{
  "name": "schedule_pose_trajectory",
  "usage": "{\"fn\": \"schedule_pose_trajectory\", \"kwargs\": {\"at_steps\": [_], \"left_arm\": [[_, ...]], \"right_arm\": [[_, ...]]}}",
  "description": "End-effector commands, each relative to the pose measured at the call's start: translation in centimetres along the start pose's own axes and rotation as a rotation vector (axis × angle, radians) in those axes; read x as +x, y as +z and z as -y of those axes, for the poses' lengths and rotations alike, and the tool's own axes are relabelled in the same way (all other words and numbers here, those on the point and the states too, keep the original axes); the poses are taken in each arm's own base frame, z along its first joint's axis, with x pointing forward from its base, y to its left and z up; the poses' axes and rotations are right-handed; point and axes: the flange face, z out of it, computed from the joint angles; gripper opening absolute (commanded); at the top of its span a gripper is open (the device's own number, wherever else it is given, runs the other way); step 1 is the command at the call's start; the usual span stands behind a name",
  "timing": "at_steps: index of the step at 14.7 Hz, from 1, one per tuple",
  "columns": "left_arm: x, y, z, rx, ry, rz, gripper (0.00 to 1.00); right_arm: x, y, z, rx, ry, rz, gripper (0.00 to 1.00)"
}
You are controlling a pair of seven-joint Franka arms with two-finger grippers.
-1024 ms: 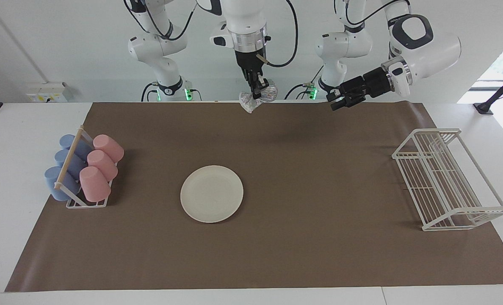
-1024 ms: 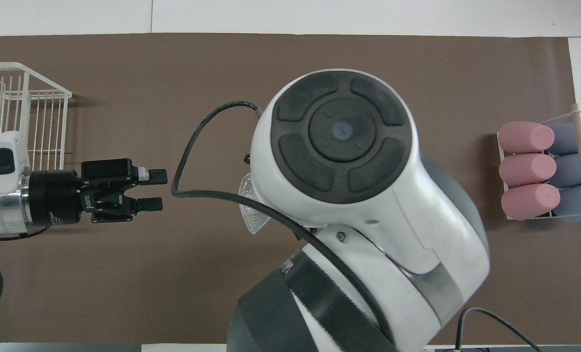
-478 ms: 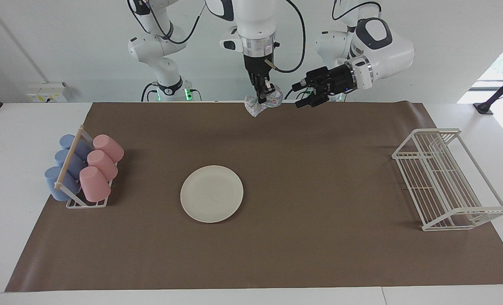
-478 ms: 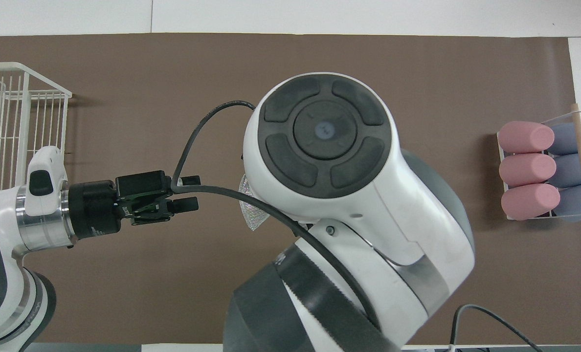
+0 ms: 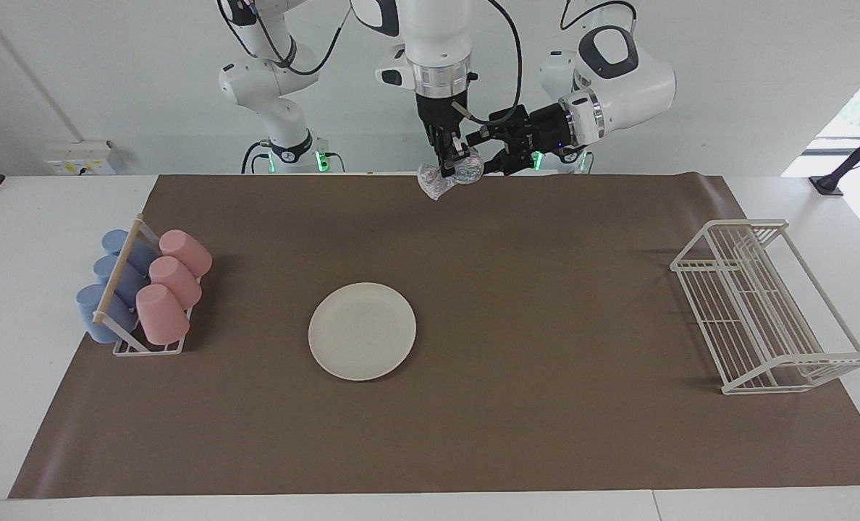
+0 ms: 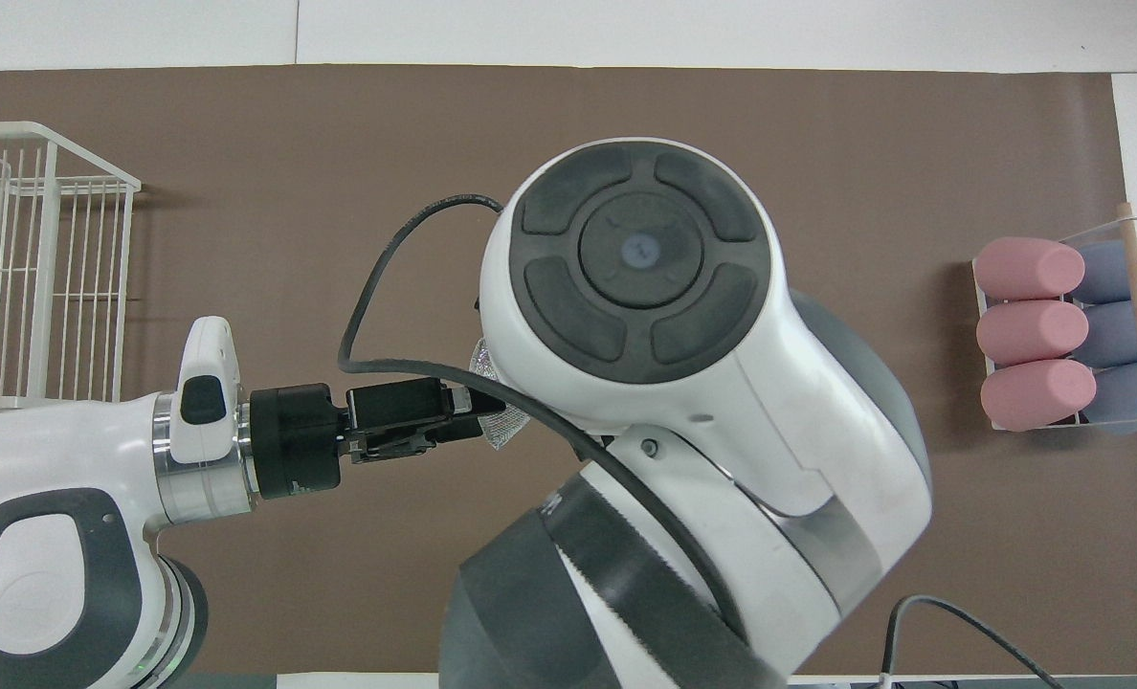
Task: Wipe plate with sponge
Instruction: 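Move the scrubber with the right gripper while the left gripper reaches it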
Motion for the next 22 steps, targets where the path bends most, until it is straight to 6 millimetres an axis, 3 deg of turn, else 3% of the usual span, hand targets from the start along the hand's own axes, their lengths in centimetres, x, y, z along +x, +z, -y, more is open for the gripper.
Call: {"fn": "schedule_pose_trajectory", "kwargs": {"at_steps": [1, 3, 12, 13, 14, 15, 16, 19, 22], "left_arm": [[-0.6, -0.2, 0.1, -0.026, -0.044, -0.026, 0.36], [-1.3, 0.9, -0.1, -0.016, -0.049, -0.035, 0.01], [-1.2, 0.4, 0.0, -0.026, -0.124, -0.021, 0.00], [-1.1, 0.1, 0.0, -0.027, -0.126, -0.024, 0.00], [-1.1, 0.1, 0.1, -0.028, -0.130, -0.016, 0.00], [-0.9, -0.2, 0.0, -0.031, -0.135, -0.018, 0.00], [-0.8, -0.5, 0.0, -0.034, -0.139, -0.023, 0.00], [-0.7, -0.6, 0.1, -0.034, -0.145, -0.025, 0.00], [0.0, -1.4, 0.4, -0.028, -0.173, -0.045, 0.00]], "right_arm": [[0.5, 0.0, 0.1, 0.011, 0.016, -0.013, 0.00], [0.6, 0.0, 0.2, 0.011, 0.017, -0.013, 0.00], [0.6, -0.3, 0.1, 0.015, 0.006, -0.011, 0.00], [0.7, -0.6, -0.2, 0.014, -0.019, -0.012, 0.20], [0.8, -0.7, -0.4, 0.007, -0.066, -0.014, 0.51], [1.0, -0.7, -0.7, 0.005, -0.104, -0.020, 1.00], [1.7, -0.9, -1.0, 0.009, -0.128, -0.024, 1.00], [7.2, -2.4, -1.6, 0.000, -0.288, -0.030, 1.00], [14.9, -3.7, -2.3, -0.054, -0.519, -0.027, 1.00]]}}
